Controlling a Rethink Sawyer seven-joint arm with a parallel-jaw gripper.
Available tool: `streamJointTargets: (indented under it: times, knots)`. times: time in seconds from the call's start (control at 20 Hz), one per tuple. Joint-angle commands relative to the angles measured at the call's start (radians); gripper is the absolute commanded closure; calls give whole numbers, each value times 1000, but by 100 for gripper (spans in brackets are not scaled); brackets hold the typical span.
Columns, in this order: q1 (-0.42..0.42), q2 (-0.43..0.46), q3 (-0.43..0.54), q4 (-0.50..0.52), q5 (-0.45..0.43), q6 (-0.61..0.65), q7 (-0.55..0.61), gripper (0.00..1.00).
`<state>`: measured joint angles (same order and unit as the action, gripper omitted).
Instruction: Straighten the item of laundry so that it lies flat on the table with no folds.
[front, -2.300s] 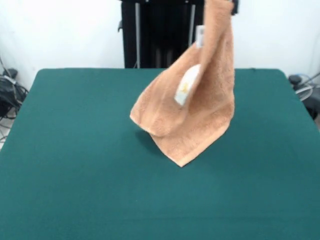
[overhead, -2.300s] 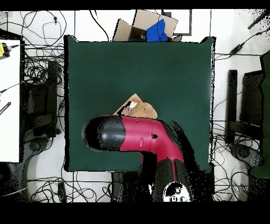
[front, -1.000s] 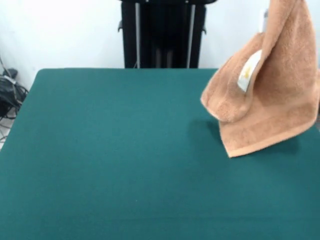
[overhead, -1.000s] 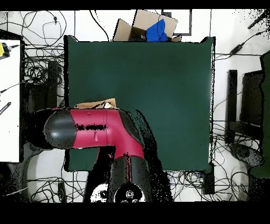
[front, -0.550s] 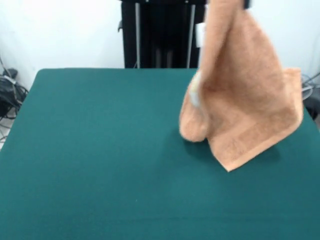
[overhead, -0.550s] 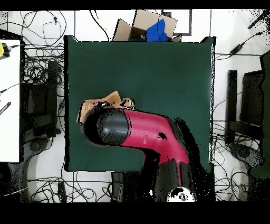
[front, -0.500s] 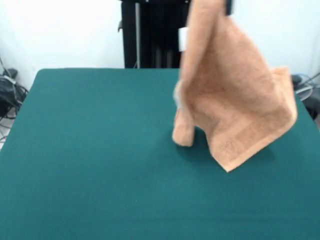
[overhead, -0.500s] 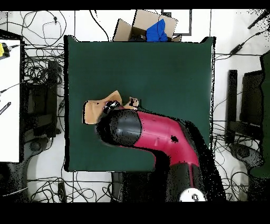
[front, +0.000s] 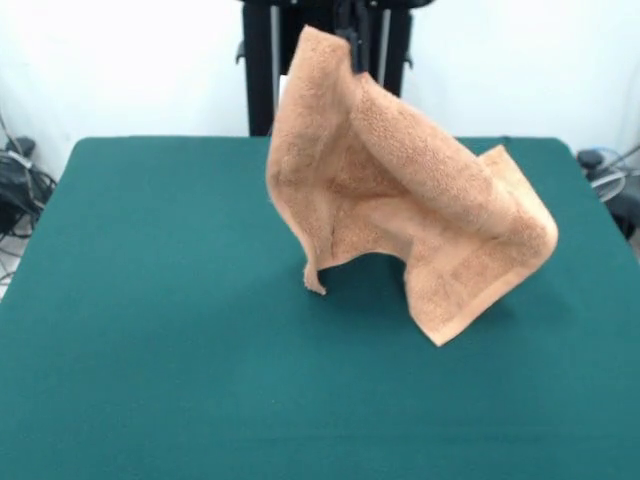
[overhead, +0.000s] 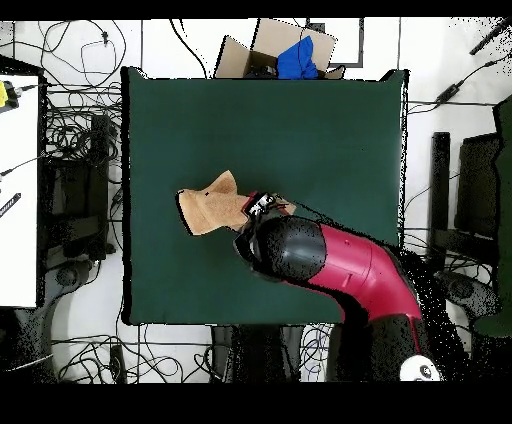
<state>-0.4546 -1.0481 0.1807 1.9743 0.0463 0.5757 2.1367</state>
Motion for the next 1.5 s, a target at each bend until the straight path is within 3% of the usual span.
streamJointTargets:
  times: [0.05, 0.8, 1.2, 1.5]
  knots:
    - [-33, 50, 165, 151, -82, -86, -170, 100]
    - [-120, 49, 267, 268, -145, -168, -82, 100]
    - [-187, -23, 327, 347, -125, -126, -110, 100]
    - [-223, 33, 341, 383, -215, -254, -78, 100]
